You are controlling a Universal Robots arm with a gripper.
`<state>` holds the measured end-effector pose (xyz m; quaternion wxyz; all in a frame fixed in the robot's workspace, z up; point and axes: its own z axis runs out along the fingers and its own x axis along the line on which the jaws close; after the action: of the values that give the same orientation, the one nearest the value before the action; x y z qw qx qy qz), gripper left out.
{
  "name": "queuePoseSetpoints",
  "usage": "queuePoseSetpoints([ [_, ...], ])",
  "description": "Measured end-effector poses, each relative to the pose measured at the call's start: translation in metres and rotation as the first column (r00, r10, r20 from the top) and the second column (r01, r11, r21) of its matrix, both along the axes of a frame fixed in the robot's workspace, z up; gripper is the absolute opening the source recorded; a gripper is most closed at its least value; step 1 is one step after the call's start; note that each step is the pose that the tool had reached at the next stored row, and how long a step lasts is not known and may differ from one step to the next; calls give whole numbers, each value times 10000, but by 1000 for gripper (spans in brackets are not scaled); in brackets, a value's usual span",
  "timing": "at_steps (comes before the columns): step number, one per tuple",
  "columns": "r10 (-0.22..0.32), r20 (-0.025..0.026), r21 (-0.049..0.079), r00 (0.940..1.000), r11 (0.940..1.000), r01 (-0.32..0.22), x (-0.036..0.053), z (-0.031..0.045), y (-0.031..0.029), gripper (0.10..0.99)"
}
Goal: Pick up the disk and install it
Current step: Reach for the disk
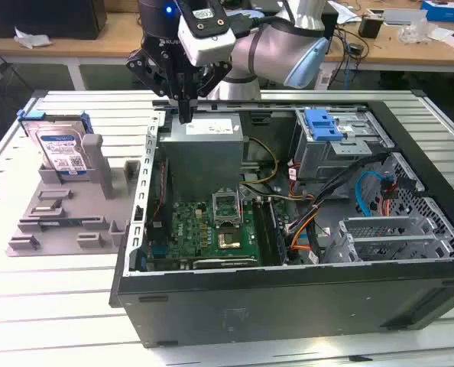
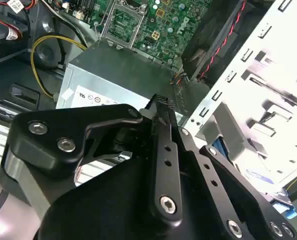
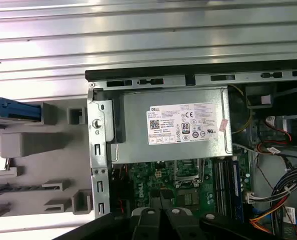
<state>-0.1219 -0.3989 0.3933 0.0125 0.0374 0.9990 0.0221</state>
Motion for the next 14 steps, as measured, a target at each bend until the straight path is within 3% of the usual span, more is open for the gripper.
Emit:
queuePoseSetpoints([
  [3,-1,0,0,10000,10000,1,-67,0,0,106],
  [4,1,0,0,10000,10000,-1,-154,0,0,106],
  [6,-1,0,0,10000,10000,1,-213,0,0,106],
  [8,1,-1,0,10000,10000,-1,-327,0,0,106],
  [10,1,0,0,10000,10000,-1,-508,0,0,106],
  [14,1,0,0,10000,10000,-1,-680,0,0,106],
])
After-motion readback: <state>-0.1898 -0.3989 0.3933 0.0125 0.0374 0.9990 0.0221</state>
